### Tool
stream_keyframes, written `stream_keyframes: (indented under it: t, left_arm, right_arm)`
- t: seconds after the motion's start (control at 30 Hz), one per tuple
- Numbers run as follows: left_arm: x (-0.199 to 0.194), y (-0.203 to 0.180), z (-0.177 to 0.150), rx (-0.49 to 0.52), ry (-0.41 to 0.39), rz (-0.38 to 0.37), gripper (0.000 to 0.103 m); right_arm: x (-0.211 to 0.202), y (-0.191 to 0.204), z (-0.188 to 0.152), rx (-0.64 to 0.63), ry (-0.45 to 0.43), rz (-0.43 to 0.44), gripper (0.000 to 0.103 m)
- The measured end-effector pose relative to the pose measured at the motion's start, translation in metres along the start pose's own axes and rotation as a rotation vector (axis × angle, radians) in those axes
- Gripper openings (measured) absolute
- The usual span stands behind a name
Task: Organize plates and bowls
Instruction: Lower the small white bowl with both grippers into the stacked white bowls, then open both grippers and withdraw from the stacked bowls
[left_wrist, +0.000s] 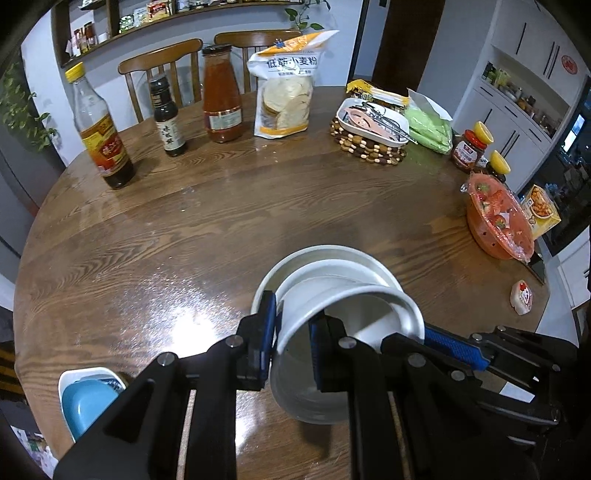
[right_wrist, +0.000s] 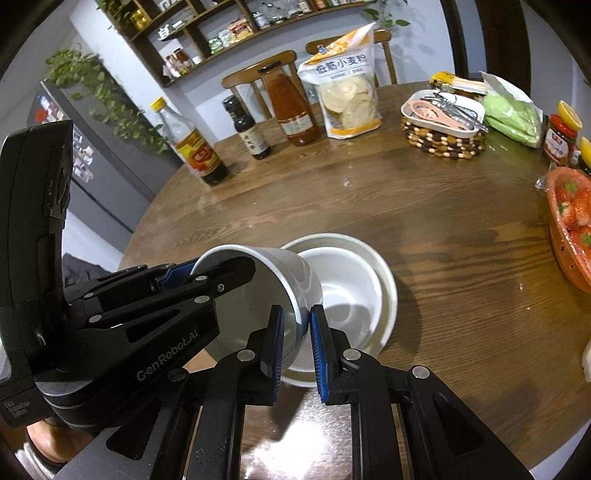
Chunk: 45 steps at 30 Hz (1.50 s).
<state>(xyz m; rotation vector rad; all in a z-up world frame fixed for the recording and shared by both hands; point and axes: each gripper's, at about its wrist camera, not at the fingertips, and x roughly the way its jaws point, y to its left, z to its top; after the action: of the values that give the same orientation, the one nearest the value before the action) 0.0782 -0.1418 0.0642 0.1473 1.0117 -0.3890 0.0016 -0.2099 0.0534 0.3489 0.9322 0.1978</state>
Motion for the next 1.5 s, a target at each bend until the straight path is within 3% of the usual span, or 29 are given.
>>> stream_keyframes:
  t: [0.6,0.97,1.23,1.33,1.5]
  left_arm:
    - [0.057,-0.002,0.006,-0.029,0.159,-0.042,0.018]
    - [0.064,0.006,0.012,-0.068,0.174,-0.074,0.027]
    - [0.053,0.002,0.012,-0.047,0.137,-0.089,0.034]
    - [0.043,0.003,0.012,-0.043,0.113,-0.098,0.04]
    - [0.027,0.007,0.011,-0.058,0.07,-0.096,0.064]
  right_arm:
    - [0.033,-0.034,0.0,0.119,0.11,0.007,0.019]
    - [0.033,-0.037,0.007,0.141,0.093,0.002,0.019]
    - [0.019,-0.039,0.01,0.152,0.059,-0.004,0.019]
    - [0.013,-0.041,0.008,0.16,0.045,-0.013,0.019]
    - [0.002,-0.05,0.003,0.202,0.019,-0.028,0.022]
